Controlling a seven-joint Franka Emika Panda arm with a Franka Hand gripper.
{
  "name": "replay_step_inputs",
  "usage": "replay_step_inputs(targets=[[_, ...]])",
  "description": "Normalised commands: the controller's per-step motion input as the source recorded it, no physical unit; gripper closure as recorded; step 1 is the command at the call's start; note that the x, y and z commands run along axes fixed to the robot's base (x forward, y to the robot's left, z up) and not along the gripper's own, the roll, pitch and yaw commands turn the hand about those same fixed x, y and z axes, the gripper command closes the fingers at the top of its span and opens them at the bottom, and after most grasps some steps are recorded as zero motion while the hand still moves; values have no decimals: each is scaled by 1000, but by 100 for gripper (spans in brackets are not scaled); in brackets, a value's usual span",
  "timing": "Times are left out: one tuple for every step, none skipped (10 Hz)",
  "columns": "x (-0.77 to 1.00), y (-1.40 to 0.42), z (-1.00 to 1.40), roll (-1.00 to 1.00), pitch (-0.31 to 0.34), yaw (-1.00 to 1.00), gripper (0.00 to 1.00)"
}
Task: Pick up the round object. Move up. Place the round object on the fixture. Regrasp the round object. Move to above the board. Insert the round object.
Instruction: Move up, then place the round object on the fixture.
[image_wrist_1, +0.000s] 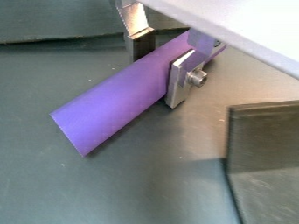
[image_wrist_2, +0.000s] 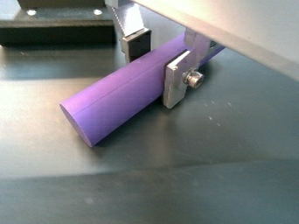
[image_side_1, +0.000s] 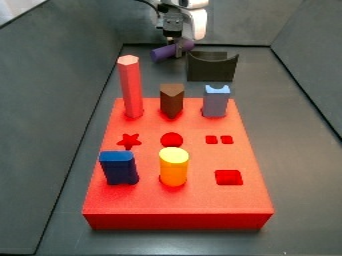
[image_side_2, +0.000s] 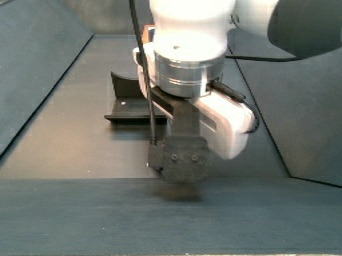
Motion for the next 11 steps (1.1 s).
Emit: replay_step_inputs(targets=[[0,0,833,0,0,0,100],[52,-50,859,-7,-20,19,100],[3,-45,717,4,22,25,100],[-2,-32,634,18,39,22,100],[-6,-19,448,45,75,15,100],[-4,-13,313,65,96,12,100],[0,0,1000,0,0,0,100],[1,1,1000,7,4,0,100],[-10,-1,1000,26,34,-2,100],[-17,-6,1000,51,56,-5,100],[-19,-7,1000,69,73,-2,100]])
